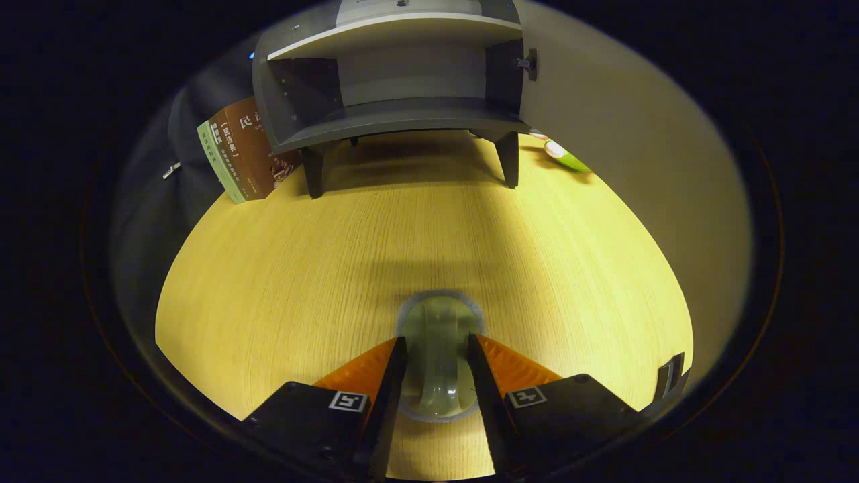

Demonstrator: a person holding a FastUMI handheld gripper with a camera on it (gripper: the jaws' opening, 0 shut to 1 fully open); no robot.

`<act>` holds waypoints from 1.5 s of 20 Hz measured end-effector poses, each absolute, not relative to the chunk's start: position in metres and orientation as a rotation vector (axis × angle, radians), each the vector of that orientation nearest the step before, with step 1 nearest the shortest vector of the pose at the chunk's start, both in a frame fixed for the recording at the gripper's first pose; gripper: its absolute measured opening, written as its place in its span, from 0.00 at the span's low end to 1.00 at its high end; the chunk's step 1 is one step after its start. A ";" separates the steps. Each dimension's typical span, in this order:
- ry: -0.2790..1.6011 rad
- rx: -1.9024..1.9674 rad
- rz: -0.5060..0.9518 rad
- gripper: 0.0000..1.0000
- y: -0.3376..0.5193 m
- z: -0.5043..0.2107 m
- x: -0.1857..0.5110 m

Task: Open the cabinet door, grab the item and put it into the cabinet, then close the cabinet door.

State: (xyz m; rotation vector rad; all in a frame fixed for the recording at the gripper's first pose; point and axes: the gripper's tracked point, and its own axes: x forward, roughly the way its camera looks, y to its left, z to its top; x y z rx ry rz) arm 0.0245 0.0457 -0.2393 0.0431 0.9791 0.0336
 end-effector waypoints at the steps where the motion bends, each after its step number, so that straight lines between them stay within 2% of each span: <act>1: 0.975 0.041 0.006 0.42 0.041 -0.242 0.024; 2: 0.983 0.044 0.004 0.24 0.043 -0.238 0.022; 3: 0.977 0.030 0.007 0.24 0.042 -0.236 0.023; 4: 0.977 0.020 0.012 0.18 0.040 -0.239 0.025; 10: 0.909 0.024 0.047 0.17 0.046 -0.201 0.033; 21: 0.689 0.089 0.138 0.18 0.069 -0.023 0.078; 30: 0.497 0.098 0.168 0.17 0.084 0.111 0.161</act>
